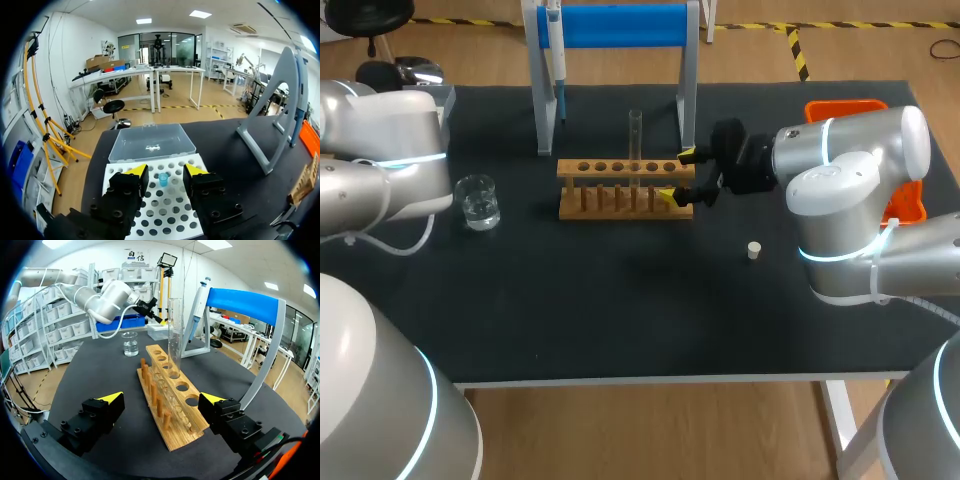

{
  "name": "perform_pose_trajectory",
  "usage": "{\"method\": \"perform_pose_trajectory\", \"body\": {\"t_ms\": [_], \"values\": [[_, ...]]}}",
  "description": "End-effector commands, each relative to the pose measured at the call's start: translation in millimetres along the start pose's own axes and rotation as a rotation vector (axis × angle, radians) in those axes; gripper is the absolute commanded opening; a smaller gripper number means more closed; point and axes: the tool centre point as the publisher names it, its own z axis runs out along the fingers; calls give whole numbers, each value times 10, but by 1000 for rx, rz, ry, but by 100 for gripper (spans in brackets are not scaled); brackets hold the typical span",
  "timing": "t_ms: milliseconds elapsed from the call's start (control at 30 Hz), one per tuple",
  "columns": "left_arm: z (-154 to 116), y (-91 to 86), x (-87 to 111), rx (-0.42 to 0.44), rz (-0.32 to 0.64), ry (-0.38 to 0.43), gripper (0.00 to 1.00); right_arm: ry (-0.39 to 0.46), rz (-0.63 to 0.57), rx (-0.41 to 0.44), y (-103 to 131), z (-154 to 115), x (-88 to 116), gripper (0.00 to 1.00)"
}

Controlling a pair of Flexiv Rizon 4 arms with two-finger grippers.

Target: Invert the test tube, pick up the pipette, mount the tip to pipette, aspirate from beaker and dispense into the tube, eject the tip, return the pipette, and cap with the stopper.

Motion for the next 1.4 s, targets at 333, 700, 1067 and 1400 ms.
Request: {"method": "perform_pose_trajectory", "body": {"t_ms": [333, 700, 1067, 1400], "values": [[51, 11, 0, -5, 1, 2, 27, 0, 0, 0, -3, -2, 0, 100], [57, 30, -2, -11, 0, 0, 10, 0, 0, 0, -3, -2, 0, 100], [42, 23, -7, -8, -1, -2, 0, 0, 0, 0, -3, -2, 0, 100], [-97, -139, -8, 16, 18, -19, 0, 0, 0, 0, -3, -2, 0, 100]]}}
